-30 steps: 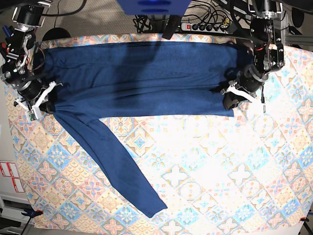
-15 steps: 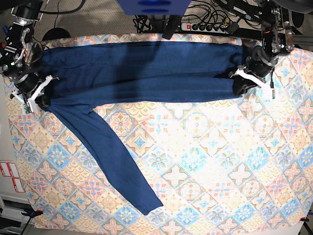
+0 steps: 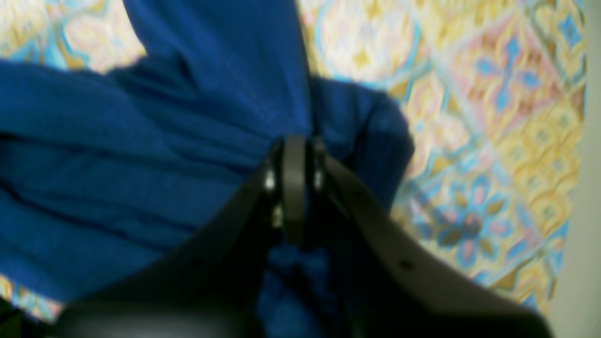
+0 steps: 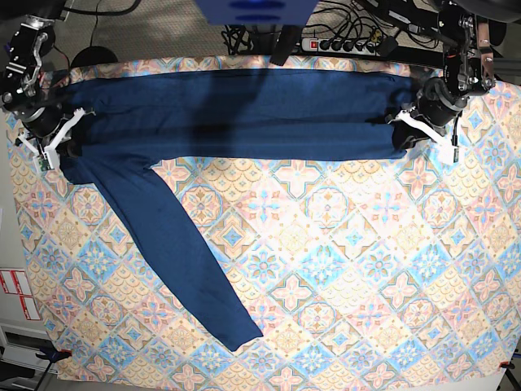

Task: Fold the T-shirt properly
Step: 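Fold the held side edges toward the collar with both grippers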

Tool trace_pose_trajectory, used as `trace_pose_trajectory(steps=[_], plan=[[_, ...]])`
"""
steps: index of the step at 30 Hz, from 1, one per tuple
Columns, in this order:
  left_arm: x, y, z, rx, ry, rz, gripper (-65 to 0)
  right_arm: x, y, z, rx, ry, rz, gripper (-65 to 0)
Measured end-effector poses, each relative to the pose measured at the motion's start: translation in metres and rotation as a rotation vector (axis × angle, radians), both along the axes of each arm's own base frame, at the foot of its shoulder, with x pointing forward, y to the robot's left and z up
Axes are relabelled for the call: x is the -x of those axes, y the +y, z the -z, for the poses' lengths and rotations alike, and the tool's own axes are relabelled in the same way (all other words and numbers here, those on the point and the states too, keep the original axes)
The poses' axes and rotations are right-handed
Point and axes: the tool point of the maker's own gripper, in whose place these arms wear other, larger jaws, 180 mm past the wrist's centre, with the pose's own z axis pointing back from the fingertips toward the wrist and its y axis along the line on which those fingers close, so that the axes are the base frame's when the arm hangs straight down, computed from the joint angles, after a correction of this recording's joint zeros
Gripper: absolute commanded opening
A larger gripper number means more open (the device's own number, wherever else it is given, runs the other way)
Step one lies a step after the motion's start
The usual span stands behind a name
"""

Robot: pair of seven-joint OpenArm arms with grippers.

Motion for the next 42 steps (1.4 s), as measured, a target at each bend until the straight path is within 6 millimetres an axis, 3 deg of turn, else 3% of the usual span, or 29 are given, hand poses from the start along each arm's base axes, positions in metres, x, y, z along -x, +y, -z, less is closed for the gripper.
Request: trace_pose_trajectory(steps=[5,10,22,28,35,42], plan=[[0.013,0.010,0.019,-0.005,0.067,-0.015,-65.0,0.000,0.000,-0.001,-0.002,-0.007,0.000,-64.3],[0.014,0.016,0.022,-0.058,0.074,-0.001,-65.0,0.012,-0.001,0.007,0.005,0.033,-0.001,-64.3],[0.019,0.025,0.029,-0.144,0.100,0.016,-65.0,0.009,0.001,0.005,0.000,0.022,-0.003,-64.3],[0.031,0.042,0.059,-0.133,0.185,-0.043,-65.0,0.011,0.000,0.009,-0.005,0.032,0.001,-64.3],[0.031,0.028,0.063,-0.122,0.194,0.001,-65.0,0.021,-0.014,0.018,0.127,0.103,-0.026,-64.0],[0.034,0.028,0.065,-0.124,0.206,0.004,-50.3,0.027,-0.018,0.026,0.188,0.142,-0.033,-63.9]])
